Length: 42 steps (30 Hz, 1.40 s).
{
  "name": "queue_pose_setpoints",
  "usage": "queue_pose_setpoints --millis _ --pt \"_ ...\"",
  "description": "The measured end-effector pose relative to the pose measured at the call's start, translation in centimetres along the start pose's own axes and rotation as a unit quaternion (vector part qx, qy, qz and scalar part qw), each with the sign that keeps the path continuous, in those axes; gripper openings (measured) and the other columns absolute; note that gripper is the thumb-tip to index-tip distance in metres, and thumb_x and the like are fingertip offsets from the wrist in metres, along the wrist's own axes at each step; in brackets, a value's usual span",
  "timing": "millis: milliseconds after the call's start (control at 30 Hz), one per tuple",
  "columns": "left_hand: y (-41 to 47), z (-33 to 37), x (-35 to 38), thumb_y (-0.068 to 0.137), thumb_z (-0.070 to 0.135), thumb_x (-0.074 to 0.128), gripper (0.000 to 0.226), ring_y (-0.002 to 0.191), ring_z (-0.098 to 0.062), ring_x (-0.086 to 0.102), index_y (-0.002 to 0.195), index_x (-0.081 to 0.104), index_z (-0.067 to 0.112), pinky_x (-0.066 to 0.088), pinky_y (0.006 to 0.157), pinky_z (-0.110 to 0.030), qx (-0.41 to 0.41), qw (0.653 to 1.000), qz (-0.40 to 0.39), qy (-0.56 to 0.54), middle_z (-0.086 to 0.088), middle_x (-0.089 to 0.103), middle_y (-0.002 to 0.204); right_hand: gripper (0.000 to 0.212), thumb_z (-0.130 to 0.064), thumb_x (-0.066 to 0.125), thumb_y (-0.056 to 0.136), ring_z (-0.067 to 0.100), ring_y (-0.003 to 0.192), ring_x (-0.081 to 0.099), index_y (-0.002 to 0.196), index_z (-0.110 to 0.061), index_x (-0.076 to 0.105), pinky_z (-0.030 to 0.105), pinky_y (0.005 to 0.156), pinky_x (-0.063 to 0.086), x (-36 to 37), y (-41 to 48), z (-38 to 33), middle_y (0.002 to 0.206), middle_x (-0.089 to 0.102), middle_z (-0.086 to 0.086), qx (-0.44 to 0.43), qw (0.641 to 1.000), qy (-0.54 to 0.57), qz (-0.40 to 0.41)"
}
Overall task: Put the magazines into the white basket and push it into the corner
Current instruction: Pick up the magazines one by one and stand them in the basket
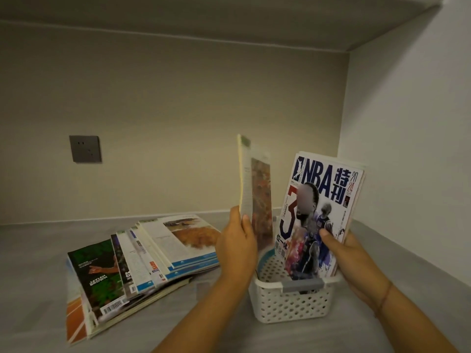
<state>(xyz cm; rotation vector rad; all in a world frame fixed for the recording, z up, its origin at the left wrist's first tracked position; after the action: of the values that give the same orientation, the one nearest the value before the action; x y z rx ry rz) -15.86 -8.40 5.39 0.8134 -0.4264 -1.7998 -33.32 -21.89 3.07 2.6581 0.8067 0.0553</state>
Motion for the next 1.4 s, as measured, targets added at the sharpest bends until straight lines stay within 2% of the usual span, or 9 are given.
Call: queue_pose_setpoints --millis 100,233,433,700,833,967,1167,1267,1400 --pt "0.1 0.8 0.6 0.097 0.034 0.039 0.016 0.075 -0.018 0.058 0.106 0.045 0.022 0.055 0.066 -0.037 -0.027 0.996 -0.077 -0.03 0.001 0.065 0.096 0.024 -0.036 0.051 0.086 0.009 0.112 0.054 0.105 -0.049 0.05 0.035 0.101 0.039 0.1 0.1 0.0 0.112 0.057 -0.025 -0.01 1.0 -0.003 -0.006" --pt "0.6 3.2 1.7 0.098 0.051 0.028 0.045 0.099 -0.025 0.062 0.136 0.039 0.028 0.051 0.082 -0.036 0.002 0.987 -0.163 -0.006 0.0 0.065 0.11 0.027 -0.052 0.052 0.078 -0.004 0.114 0.049 0.104 -0.058 0.05 0.028 0.102 0.035 0.1 -0.1 -0.3 0.113 0.054 -0.035 -0.023 1.0 -0.01 -0.016" --pt "-1.3 6.3 4.6 0.098 0.054 0.02 0.053 0.111 -0.027 0.059 0.149 0.015 0.039 0.046 0.093 -0.037 0.027 0.969 -0.242 -0.036 -0.004 0.061 0.127 0.056 -0.062 0.043 0.083 0.004 0.128 0.045 0.136 -0.046 0.036 0.031 0.108 0.035 0.4 -0.2 -1.0 0.137 0.05 -0.019 -0.044 0.998 -0.003 -0.044" --pt "-5.3 8.1 8.4 0.069 0.087 0.012 0.09 0.141 -0.02 0.031 0.148 0.006 0.044 0.029 0.113 -0.044 -0.009 0.918 -0.378 -0.117 0.008 0.026 0.156 0.056 -0.064 0.036 0.082 0.002 0.12 0.053 0.133 -0.043 0.042 0.019 0.089 0.049 1.2 -0.2 -1.2 0.129 0.057 -0.019 -0.035 0.997 0.036 -0.059" --pt "-5.9 7.1 9.1 0.077 0.081 0.017 0.075 0.141 -0.019 0.03 0.146 0.013 0.05 0.038 0.106 -0.036 -0.047 0.882 -0.422 -0.205 0.013 0.023 0.156 0.043 -0.062 0.05 0.077 0.004 0.114 0.058 0.119 -0.054 0.048 0.028 0.087 0.052 0.7 -0.3 -1.5 0.125 0.06 -0.019 -0.029 0.997 0.041 -0.053" --pt "-5.7 7.0 9.1 0.087 0.073 0.019 0.066 0.127 -0.005 0.041 0.144 0.028 0.042 0.034 0.099 -0.02 -0.07 0.845 -0.449 -0.281 0.013 0.042 0.144 0.048 -0.044 0.061 0.08 0.011 0.112 0.061 0.127 -0.044 0.048 0.037 0.088 0.054 0.5 0.2 -1.6 0.124 0.062 -0.012 -0.035 0.999 0.02 -0.018" --pt "-5.4 5.9 9.8 0.093 0.063 0.022 0.062 0.137 -0.011 0.035 0.148 0.026 0.034 0.028 0.11 -0.025 -0.113 0.825 -0.466 -0.298 0.007 0.038 0.15 0.053 -0.042 0.06 0.078 0.011 0.11 0.061 0.129 -0.038 0.047 0.036 0.09 0.053 0.6 -0.2 -0.8 0.125 0.062 -0.008 -0.016 1.0 0.0 -0.018" --pt "-5.3 5.1 9.6 0.086 0.074 0.025 0.074 0.139 -0.014 0.034 0.149 0.023 0.035 0.025 0.116 -0.037 -0.105 0.838 -0.471 -0.255 0.007 0.035 0.152 0.046 -0.032 0.056 0.086 0.015 0.113 0.06 0.132 -0.031 0.047 0.038 0.092 0.051 0.7 -0.3 -0.2 0.126 0.061 -0.004 -0.005 1.0 0.003 -0.017" --pt "-0.9 1.1 5.3 0.085 0.073 0.032 0.07 0.134 -0.017 0.041 0.146 0.03 0.037 0.03 0.109 -0.033 -0.06 0.932 -0.333 -0.131 0.007 0.039 0.149 0.048 -0.032 0.055 0.085 0.02 0.112 0.06 0.132 -0.03 0.047 0.046 0.091 0.051 0.5 -0.3 0.2 0.128 0.06 -0.002 0.006 1.0 0.011 -0.009"
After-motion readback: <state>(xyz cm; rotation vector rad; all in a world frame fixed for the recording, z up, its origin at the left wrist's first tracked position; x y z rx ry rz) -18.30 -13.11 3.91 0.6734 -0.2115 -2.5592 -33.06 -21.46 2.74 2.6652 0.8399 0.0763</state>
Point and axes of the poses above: each hand's wrist, its own y-axis towards the middle knuckle, its own x-axis out of the palm, z = x × y, the point moved 7 cm from there along y, towards the middle knuckle
